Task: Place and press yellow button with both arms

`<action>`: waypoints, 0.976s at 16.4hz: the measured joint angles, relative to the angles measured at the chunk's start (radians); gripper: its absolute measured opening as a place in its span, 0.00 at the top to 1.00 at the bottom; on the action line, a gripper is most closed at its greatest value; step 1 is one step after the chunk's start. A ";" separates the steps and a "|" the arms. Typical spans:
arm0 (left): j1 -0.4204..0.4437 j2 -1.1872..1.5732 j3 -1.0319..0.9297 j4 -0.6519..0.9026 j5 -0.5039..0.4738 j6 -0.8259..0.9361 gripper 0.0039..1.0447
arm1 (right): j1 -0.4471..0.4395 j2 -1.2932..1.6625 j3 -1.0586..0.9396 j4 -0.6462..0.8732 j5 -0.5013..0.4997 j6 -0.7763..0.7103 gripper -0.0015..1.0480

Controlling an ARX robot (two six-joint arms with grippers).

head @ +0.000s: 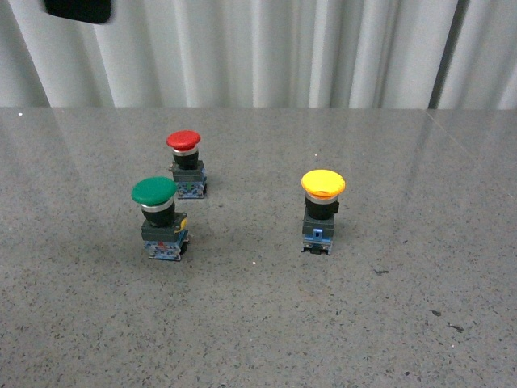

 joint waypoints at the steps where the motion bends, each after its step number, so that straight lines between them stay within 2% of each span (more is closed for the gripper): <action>1: 0.036 -0.117 -0.051 -0.030 0.016 0.040 0.06 | 0.000 0.000 0.000 0.000 0.000 0.000 0.06; 2: 0.070 -0.222 -0.092 -0.071 0.021 0.070 0.06 | 0.000 0.000 0.000 0.000 0.000 0.000 0.06; 3: 0.078 -0.342 -0.140 -0.152 -0.021 0.106 0.06 | 0.000 0.000 0.000 0.000 0.000 0.000 0.06; 4: 0.086 -0.460 -0.202 -0.205 0.003 0.080 0.13 | 0.000 0.000 0.000 0.000 0.000 0.000 0.06; 5: 0.143 -0.544 -0.262 -0.213 0.094 -0.002 0.24 | 0.000 0.000 0.000 0.001 0.000 0.000 0.06; 6: 0.216 -0.613 -0.325 -0.212 0.134 -0.071 0.34 | 0.000 0.000 0.000 0.000 0.000 0.000 0.06; 9: 0.270 -0.700 -0.446 -0.185 0.212 -0.164 0.67 | 0.000 0.000 0.000 0.000 0.000 0.000 0.06; 10: 0.344 -0.723 -0.479 -0.183 0.283 -0.167 0.77 | 0.000 0.000 0.000 0.000 0.000 0.000 0.06; 11: 0.382 -0.744 -0.502 -0.180 0.292 -0.175 0.88 | 0.000 0.000 0.000 0.000 0.000 0.000 0.06; 12: 0.377 -0.772 -0.523 -0.173 0.301 -0.183 0.99 | 0.000 0.000 0.000 0.000 0.000 0.000 0.06; 16: 0.373 -0.846 -0.595 -0.183 0.308 -0.184 0.99 | 0.000 0.000 0.000 0.000 0.000 0.000 0.06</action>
